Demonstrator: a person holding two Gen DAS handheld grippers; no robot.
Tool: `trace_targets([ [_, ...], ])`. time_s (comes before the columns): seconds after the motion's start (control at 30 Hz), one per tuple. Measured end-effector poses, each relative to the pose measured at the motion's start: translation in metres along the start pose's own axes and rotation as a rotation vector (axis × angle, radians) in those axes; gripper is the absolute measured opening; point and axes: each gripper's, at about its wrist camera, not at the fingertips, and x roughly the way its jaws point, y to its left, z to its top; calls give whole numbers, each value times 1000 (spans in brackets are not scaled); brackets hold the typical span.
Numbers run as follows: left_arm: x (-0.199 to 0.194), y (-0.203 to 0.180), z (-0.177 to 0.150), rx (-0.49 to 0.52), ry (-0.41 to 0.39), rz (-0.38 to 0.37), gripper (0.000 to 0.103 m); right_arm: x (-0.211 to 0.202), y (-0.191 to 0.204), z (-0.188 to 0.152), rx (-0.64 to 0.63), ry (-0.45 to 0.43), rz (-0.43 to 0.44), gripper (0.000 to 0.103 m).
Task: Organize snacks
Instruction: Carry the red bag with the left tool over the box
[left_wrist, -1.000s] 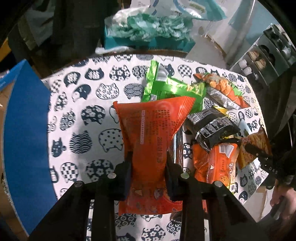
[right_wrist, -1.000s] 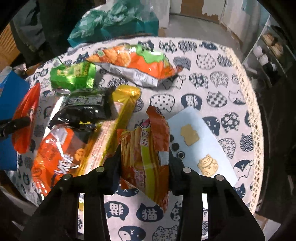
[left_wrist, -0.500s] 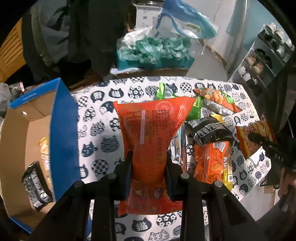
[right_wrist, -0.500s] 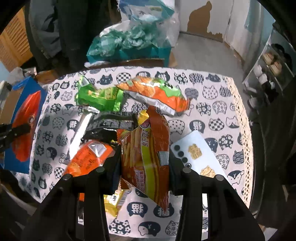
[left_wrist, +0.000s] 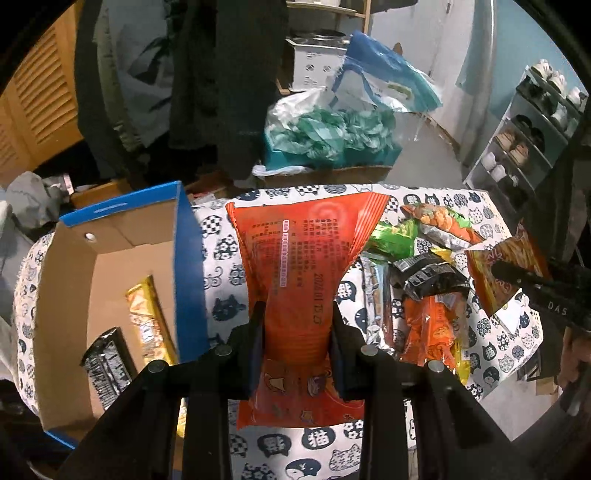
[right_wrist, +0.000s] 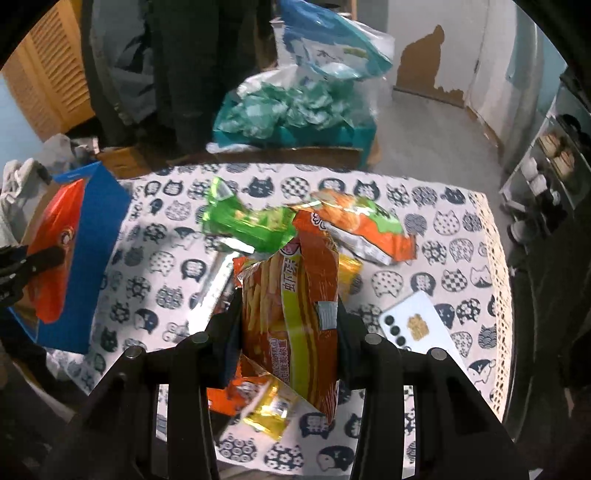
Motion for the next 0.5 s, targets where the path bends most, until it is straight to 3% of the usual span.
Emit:
trace_targets([
  [0.5, -14, 76, -15, -119, -2, 55, 30, 8, 82, 30, -97, -4, 107, 41],
])
